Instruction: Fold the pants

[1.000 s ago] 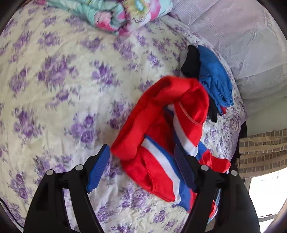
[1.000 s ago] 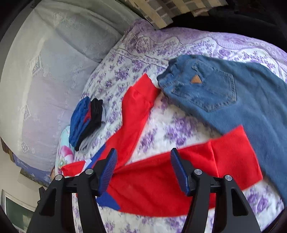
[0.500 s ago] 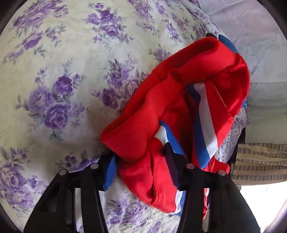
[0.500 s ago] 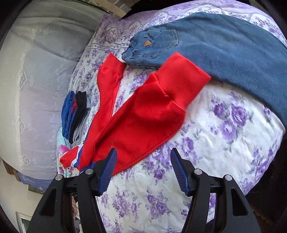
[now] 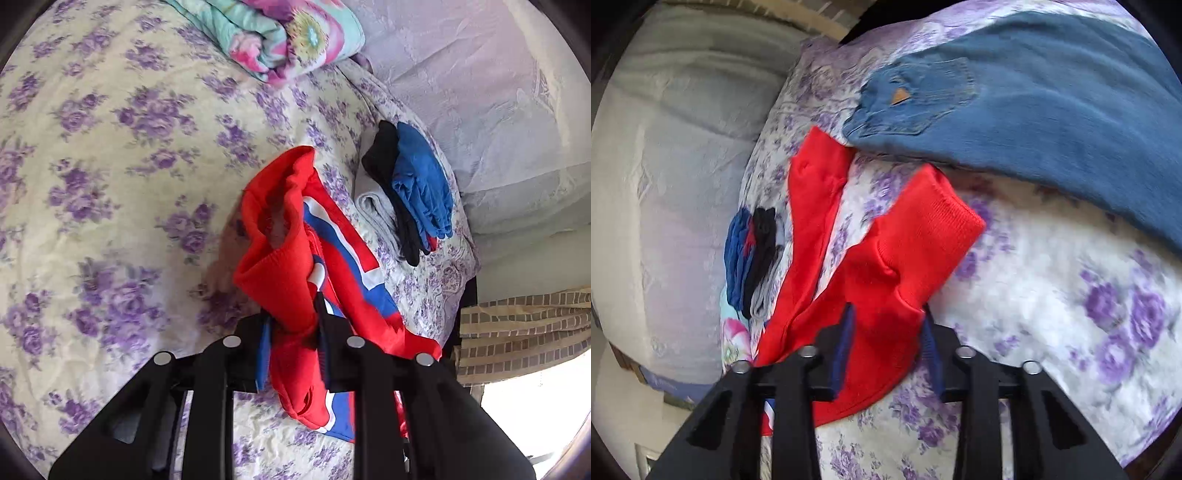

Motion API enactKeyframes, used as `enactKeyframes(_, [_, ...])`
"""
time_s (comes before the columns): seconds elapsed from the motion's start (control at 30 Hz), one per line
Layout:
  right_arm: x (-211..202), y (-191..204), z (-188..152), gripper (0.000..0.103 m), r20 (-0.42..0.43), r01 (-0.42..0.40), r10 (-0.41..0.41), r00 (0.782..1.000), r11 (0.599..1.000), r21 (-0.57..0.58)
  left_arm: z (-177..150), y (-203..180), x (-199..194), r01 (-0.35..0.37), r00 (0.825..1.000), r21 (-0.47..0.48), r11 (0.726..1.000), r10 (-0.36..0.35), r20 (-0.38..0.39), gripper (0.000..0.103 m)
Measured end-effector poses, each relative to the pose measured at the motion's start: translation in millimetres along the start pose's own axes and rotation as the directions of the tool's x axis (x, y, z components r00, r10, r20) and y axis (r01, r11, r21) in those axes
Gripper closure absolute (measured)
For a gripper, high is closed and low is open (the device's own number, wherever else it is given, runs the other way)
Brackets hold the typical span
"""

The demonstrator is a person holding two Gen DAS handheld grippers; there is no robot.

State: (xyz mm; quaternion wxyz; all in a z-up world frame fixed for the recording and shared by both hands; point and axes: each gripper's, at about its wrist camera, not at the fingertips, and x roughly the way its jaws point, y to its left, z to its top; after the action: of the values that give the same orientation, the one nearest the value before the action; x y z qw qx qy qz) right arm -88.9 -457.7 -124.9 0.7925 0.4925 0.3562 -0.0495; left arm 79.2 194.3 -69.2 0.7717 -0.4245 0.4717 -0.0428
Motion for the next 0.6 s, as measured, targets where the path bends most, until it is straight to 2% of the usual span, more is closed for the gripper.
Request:
enactKeyframes(0.03, [4, 9, 1, 0.093, -0.023, 0.0, -0.001, 1.0, 0.999, -0.036, -5, 8, -8, -0.005, 1.0, -0.021, 1.0, 0.006, 0.004, 0.084])
enactKeyframes(0.13, [8, 31, 3, 0.095, -0.076, -0.016, 0.008, 0.997, 0.994, -0.109, -25, 35, -32, -0.044, 0.999, -0.075, 0.996, 0.045, 0.021, 0.084])
enactKeyframes(0.2, [4, 39, 2, 0.095, -0.105, -0.029, 0.015, 0.994, 0.991, -0.133, -44, 57, -49, -0.071, 0.997, -0.116, 0.991, 0.074, 0.021, 0.084])
enactKeyframes(0.3, [0, 40, 2, 0.095, -0.158, -0.007, -0.018, 0.987, 0.987, -0.159, -71, 91, -65, -0.095, 0.995, -0.202, 0.975, 0.098, 0.005, 0.084])
enactKeyframes(0.37, [1, 32, -1, 0.09, -0.211, -0.009, -0.019, 0.977, 0.991, -0.131, -82, 109, -67, -0.103, 0.995, -0.24, 0.965, 0.104, -0.008, 0.084])
enactKeyframes(0.4, [1, 26, -3, 0.08, -0.225, -0.01, -0.012, 0.974, 0.995, -0.1, -86, 115, -65, -0.101, 0.995, -0.261, 0.96, 0.101, -0.013, 0.084])
enactKeyframes(0.43, [1, 21, -5, 0.057, -0.231, -0.012, -0.005, 0.973, 0.997, -0.072, -88, 120, -64, -0.092, 0.996, -0.278, 0.956, 0.091, -0.014, 0.084])
enactKeyframes(0.47, [0, 17, -7, 0.049, -0.218, -0.011, -0.001, 0.976, 0.999, -0.054, -89, 122, -63, -0.085, 0.996, -0.283, 0.955, 0.087, -0.007, 0.084])
enactKeyframes(0.5, [-1, 14, -9, 0.047, -0.198, -0.007, -0.002, 0.98, 0.999, -0.044, -89, 122, -62, -0.088, 0.996, -0.28, 0.956, 0.091, -0.005, 0.084])
enactKeyframes(0.57, [6, 10, -10, 0.051, -0.197, -0.014, 0.009, 0.98, 1.0, -0.026, -88, 123, -61, -0.094, 0.995, -0.273, 0.957, 0.096, -0.005, 0.084])
enactKeyframes(0.6, [11, 7, -10, 0.065, -0.197, -0.009, 0.004, 0.98, 1.0, -0.023, -88, 124, -60, -0.094, 0.995, -0.277, 0.956, 0.095, -0.009, 0.084])
